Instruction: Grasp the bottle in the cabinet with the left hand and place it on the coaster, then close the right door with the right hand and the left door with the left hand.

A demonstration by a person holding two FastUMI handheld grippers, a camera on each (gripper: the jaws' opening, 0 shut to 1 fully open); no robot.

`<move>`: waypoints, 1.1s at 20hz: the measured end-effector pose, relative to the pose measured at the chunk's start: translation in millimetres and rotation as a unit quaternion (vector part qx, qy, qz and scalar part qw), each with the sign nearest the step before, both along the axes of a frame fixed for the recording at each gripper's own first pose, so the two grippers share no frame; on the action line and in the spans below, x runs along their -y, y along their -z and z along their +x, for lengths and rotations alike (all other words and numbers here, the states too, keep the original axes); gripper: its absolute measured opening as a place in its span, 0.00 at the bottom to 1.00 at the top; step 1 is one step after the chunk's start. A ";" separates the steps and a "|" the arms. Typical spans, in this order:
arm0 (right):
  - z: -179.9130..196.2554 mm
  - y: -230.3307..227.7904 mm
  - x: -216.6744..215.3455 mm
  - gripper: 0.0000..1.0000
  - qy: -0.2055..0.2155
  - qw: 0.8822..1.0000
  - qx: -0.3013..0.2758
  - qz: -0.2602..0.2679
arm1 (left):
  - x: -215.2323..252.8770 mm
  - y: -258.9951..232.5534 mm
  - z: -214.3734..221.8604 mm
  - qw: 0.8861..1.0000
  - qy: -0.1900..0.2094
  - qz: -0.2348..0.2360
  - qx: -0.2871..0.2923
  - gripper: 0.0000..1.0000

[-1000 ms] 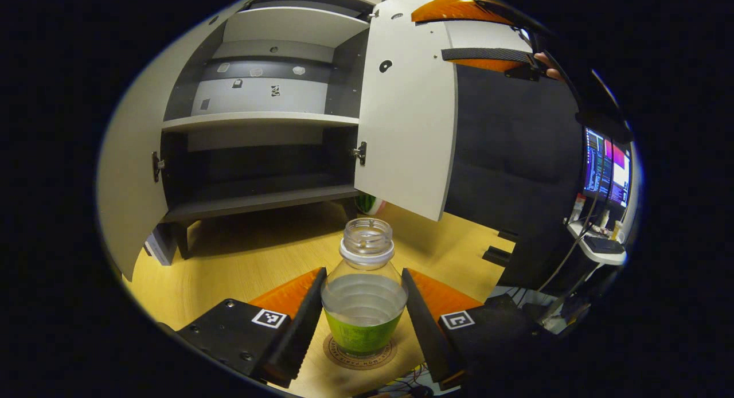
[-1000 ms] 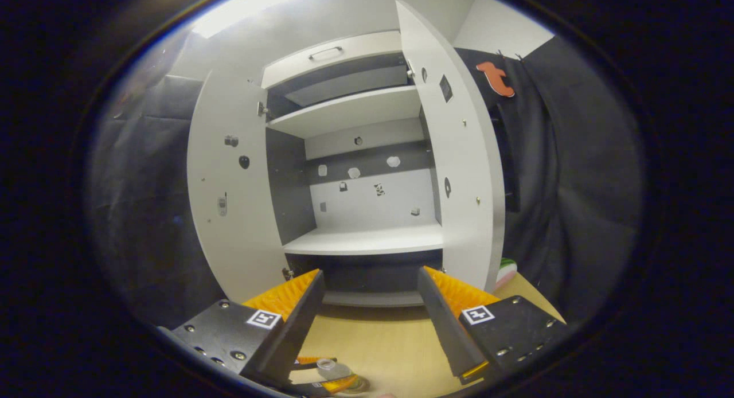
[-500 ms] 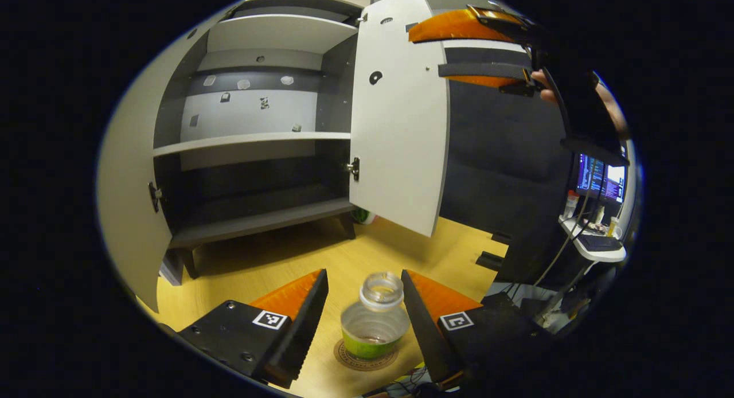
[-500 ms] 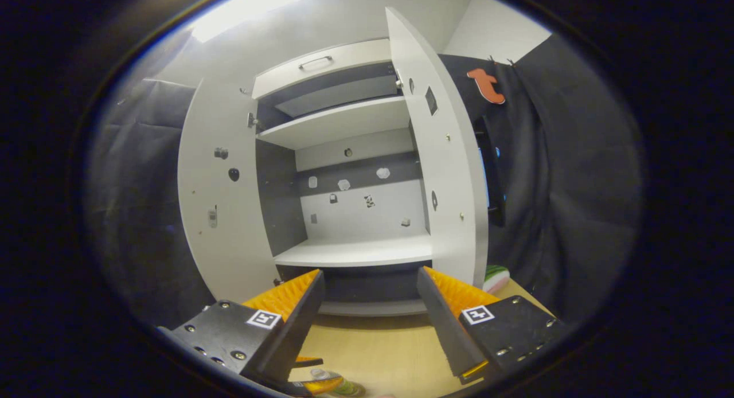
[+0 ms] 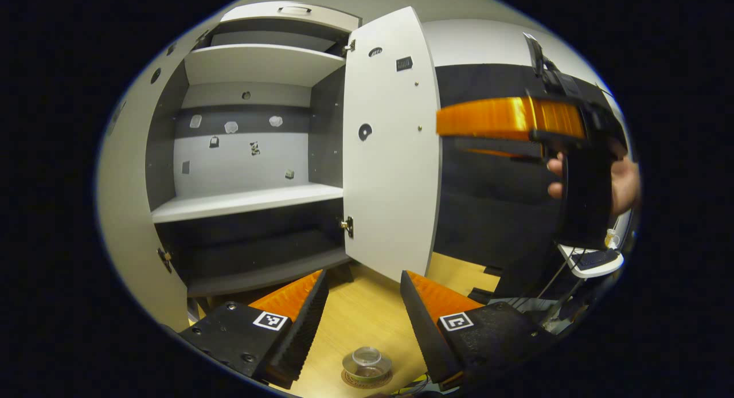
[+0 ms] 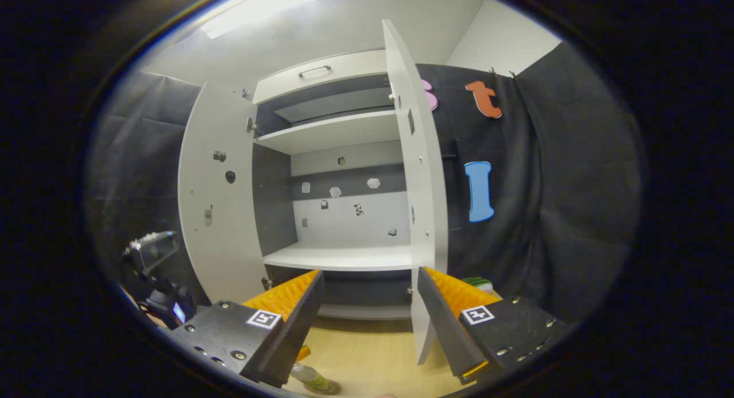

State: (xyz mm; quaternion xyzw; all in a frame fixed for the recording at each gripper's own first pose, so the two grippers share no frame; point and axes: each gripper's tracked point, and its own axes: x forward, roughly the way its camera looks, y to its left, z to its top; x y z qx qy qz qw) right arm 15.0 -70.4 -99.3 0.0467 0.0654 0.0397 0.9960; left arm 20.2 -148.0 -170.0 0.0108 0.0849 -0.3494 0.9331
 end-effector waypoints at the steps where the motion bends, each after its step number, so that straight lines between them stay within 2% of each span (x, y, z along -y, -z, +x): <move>1: -1.4 -2.4 8.4 0.98 0.006 1.000 0.003 0.002 | 1.6 -9.9 1.5 1.000 -0.001 -0.003 0.001 0.83; 3: -4.4 -8.9 24.6 0.98 0.010 1.000 0.012 -0.005 | -1.1 -30.4 7.5 1.000 -0.012 -0.012 0.003 0.83; 5: -7.3 -16.1 47.9 0.98 0.015 1.000 0.016 -0.011 | -7.0 -47.6 12.8 0.999 -0.029 -0.020 -0.001 0.90; 7: -7.1 -23.3 78.3 0.99 0.025 0.999 0.019 -0.017 | -18.3 -61.7 19.4 0.998 -0.056 -0.015 -0.002 0.92; 12: 9.8 -44.0 170.1 0.98 0.080 0.995 0.034 -0.040 | -40.0 -98.7 24.2 0.995 -0.095 -0.008 0.021 0.92; 15: 19.6 -48.5 206.8 0.98 0.097 0.994 0.016 -0.054 | -50.5 -113.1 19.1 0.995 -0.099 0.004 0.030 0.92; 18: 35.7 -57.2 234.1 0.99 0.102 0.991 0.019 -0.080 | -65.7 -133.1 15.4 0.993 -0.113 -0.006 0.044 0.92; 22: 59.1 -63.7 249.9 0.99 0.110 0.990 0.025 -0.080 | -85.2 -154.9 10.7 0.991 -0.118 -0.033 0.046 0.92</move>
